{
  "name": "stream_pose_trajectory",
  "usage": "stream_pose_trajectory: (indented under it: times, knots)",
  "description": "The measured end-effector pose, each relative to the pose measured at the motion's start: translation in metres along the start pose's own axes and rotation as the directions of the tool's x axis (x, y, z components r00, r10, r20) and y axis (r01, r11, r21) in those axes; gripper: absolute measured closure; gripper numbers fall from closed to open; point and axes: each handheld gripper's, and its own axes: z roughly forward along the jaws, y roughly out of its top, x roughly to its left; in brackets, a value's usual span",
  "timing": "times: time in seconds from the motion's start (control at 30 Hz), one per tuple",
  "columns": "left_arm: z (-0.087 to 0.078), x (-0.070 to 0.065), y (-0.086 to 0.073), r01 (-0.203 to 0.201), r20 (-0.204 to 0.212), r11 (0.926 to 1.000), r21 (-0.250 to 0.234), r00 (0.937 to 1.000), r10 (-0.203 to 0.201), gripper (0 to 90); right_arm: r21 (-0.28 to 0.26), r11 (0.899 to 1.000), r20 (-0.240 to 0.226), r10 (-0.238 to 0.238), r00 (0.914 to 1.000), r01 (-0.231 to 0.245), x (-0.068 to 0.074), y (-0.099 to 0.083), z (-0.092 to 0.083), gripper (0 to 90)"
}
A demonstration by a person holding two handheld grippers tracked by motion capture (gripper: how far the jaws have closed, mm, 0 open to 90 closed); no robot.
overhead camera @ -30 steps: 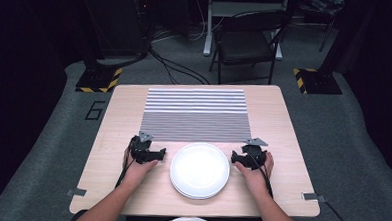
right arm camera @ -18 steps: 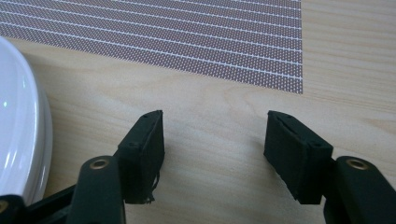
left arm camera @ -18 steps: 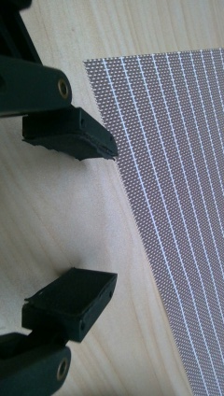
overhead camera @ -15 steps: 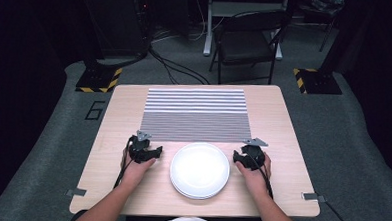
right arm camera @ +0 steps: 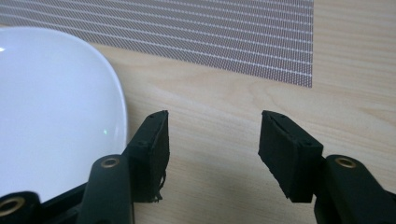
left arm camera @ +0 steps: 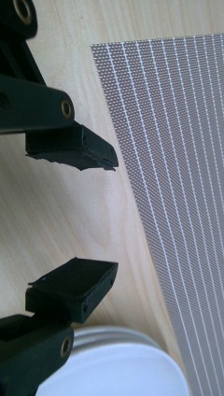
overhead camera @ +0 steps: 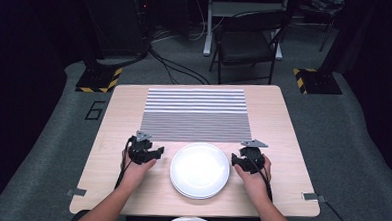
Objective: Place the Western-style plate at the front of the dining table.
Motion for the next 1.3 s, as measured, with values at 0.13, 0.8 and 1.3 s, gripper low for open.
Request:
stream_pose_trajectory:
  times: [0.13,0.8,1.3]
  knots:
    - [-0.005,0.000,0.004,0.009,-0.004,1.0000,-0.002,1.0000,-0.009,45.4,-0.026,0.999,-0.022,0.030,0.9993,-0.031,0.004,0.004,-0.009,43.0]
    - [-0.023,-0.028,-0.002,0.047,0.020,0.9984,-0.031,0.9987,-0.047,47.1,-0.079,0.993,-0.057,0.081,0.9950,-0.086,0.020,-0.006,-0.032,44.0]
    - [-0.025,-0.051,-0.022,0.075,0.115,0.9968,-0.028,0.9908,-0.071,50.6,-0.078,0.992,-0.082,0.095,0.9921,-0.101,0.033,-0.021,-0.036,44.2]
